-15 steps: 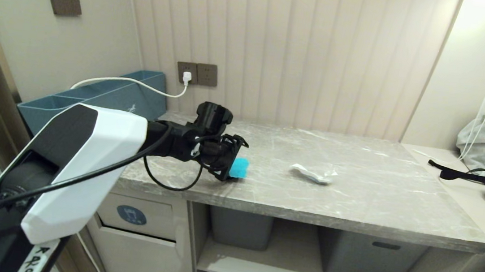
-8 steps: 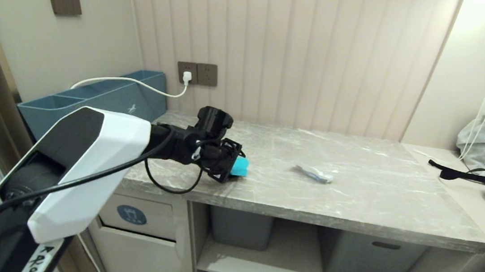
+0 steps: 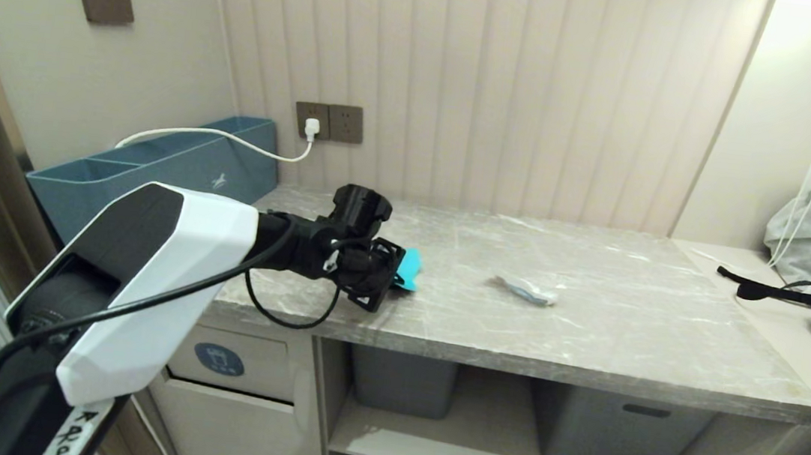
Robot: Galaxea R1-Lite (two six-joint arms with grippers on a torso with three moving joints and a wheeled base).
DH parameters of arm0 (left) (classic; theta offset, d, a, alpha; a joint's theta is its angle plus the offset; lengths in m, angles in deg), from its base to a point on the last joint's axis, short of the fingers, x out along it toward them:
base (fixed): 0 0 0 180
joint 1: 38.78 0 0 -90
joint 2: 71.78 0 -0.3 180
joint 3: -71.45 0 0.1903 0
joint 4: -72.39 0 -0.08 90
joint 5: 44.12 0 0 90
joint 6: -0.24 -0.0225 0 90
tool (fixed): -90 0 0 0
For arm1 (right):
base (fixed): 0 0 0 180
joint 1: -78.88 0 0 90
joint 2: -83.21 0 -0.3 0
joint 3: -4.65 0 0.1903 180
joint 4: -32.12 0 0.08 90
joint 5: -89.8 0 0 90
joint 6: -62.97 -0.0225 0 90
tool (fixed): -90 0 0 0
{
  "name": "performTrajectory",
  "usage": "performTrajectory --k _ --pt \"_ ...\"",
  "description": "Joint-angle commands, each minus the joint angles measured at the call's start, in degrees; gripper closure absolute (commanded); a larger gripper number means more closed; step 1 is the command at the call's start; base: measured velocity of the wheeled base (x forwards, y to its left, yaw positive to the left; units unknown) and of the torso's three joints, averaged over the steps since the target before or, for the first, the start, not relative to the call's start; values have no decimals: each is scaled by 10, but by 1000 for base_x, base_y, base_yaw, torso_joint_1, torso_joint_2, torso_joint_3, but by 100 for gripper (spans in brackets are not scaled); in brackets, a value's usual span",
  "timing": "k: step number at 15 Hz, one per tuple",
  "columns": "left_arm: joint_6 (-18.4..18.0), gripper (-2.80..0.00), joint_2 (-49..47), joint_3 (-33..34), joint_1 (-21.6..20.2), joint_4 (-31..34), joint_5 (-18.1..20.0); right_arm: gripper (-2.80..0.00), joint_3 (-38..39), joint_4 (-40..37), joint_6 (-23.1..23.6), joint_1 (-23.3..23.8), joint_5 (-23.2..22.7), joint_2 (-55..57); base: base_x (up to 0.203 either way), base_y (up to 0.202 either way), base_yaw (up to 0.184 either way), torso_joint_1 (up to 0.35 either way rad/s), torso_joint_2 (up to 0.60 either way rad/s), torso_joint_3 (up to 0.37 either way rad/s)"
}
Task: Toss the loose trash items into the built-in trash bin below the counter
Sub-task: Pick up the garbage, then put the garbage in the trash can
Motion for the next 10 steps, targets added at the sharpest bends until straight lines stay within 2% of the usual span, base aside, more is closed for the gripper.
performTrajectory --k 1,4,6,8,10 --pt "5 0 26 0 -1 0 0 0 0 0 0 0 0 0 0 0 0 0 0 0" --pt "4 0 117 9 -1 14 -6 0 0 0 0 0 0 0 0 0 0 0 0 0" --pt "-15 0 215 50 -3 38 -33 0 0 0 0 0 0 0 0 0 0 0 0 0" --pt "-82 0 303 164 -9 46 -78 0 0 0 0 0 0 0 0 0 0 0 0 0" --pt "-192 0 421 335 -37 18 -111 0 0 0 0 0 0 0 0 0 0 0 0 0"
